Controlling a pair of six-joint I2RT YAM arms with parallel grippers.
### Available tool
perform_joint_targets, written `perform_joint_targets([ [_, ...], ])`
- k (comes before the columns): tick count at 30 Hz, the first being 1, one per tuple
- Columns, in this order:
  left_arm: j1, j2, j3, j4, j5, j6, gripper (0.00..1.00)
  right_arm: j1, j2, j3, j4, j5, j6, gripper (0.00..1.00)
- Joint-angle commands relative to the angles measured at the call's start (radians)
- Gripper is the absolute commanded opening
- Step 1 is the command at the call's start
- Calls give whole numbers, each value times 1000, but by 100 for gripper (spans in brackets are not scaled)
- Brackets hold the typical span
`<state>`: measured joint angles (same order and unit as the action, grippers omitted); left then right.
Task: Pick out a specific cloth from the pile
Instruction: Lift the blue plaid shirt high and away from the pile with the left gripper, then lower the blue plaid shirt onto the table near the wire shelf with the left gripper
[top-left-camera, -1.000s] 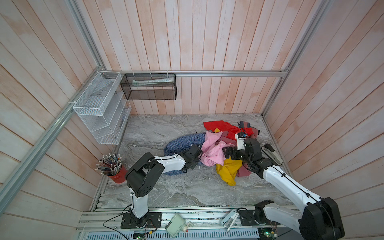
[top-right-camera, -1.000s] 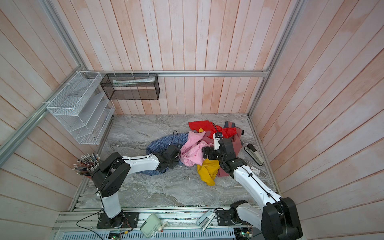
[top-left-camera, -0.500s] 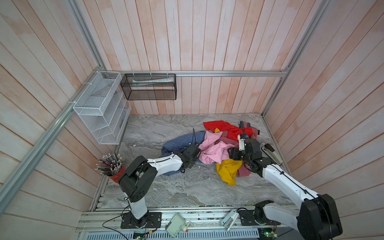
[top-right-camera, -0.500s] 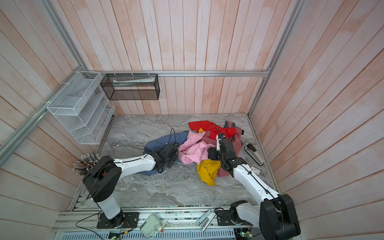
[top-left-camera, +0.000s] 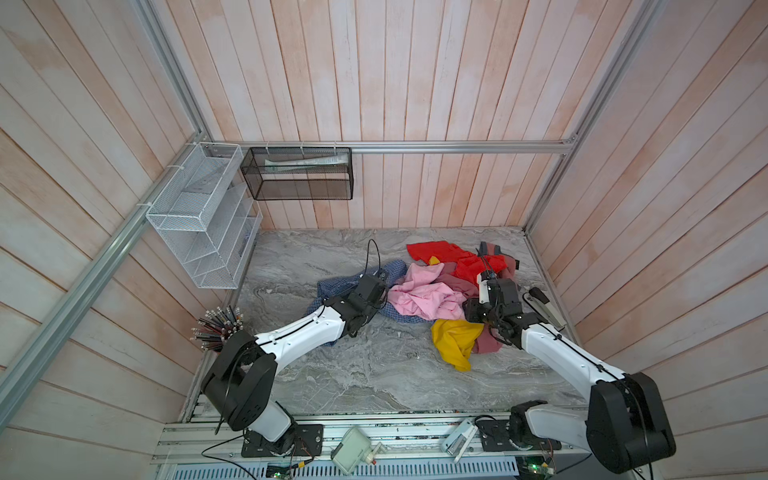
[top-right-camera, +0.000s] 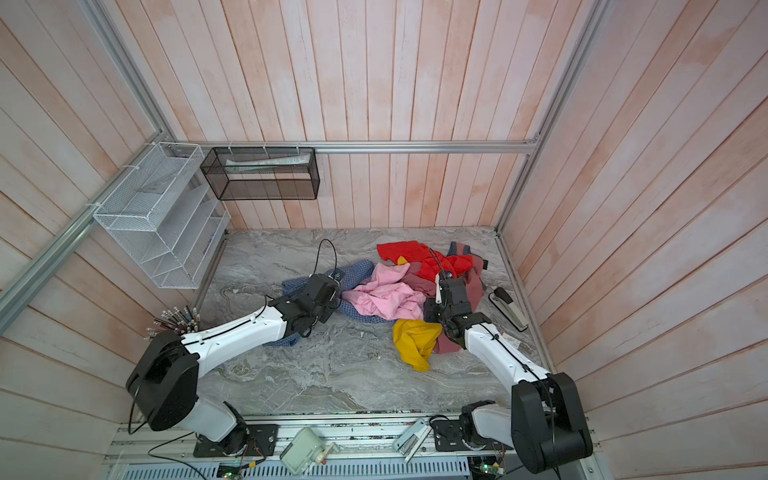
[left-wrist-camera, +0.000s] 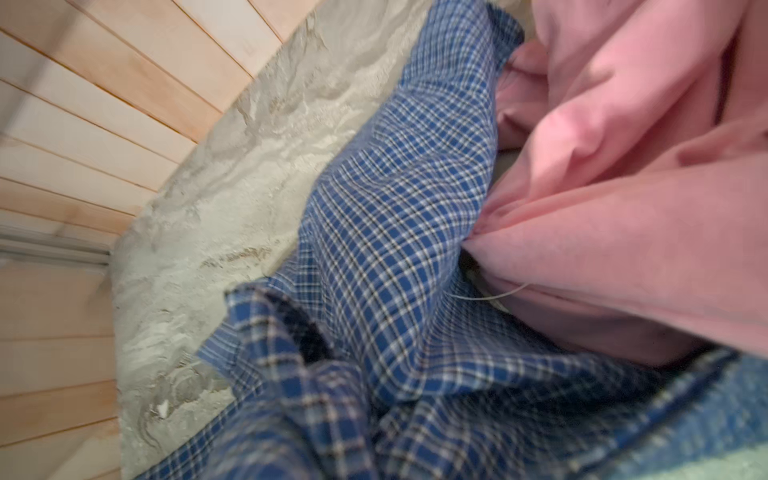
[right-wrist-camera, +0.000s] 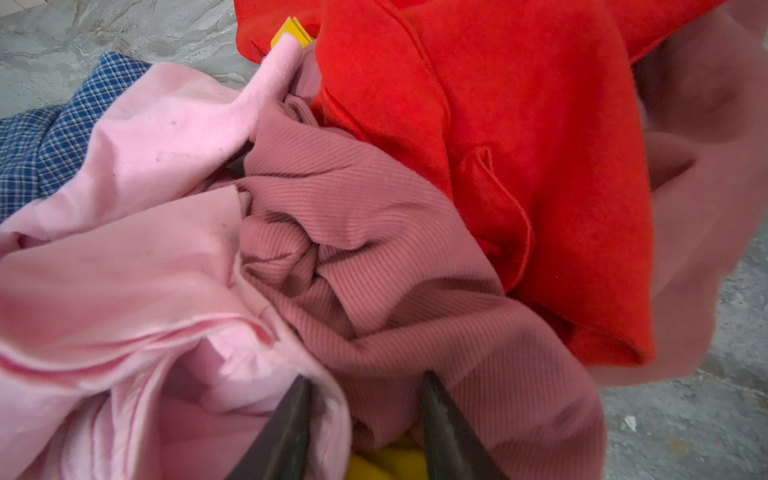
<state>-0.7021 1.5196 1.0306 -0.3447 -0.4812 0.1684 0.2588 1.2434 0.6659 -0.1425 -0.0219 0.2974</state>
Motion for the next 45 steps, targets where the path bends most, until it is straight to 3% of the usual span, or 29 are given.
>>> perform_joint_targets([
  [1,3,-104,0,84,-53,91,0,-14,-8,-22,-18,-10,4,37],
  [7,43,-200,50,114,-127,188,0,-47,-9,-28,-36,-2,3,28],
  [17,121,-154,409,178,-119,394,0,-56,-28,-49,-26,-4,23,26],
  [20,144,-123,514,188,-94,413,0,-55,-48,-52,-10,-15,22,32],
  [24,171,-83,619,222,-96,451,0,-55,-95,-43,7,-23,25,58],
  [26,205,-67,650,238,-90,432,0,-55,-129,-38,22,-12,35,68],
  [32,345,-33,586,206,-1,290,0,-55,-237,-17,49,41,41,78],
  [38,501,-52,350,337,75,129,0,-55,-297,9,31,79,31,81],
  [45,642,34,367,334,297,-6,0,-55,-285,21,29,73,42,81],
])
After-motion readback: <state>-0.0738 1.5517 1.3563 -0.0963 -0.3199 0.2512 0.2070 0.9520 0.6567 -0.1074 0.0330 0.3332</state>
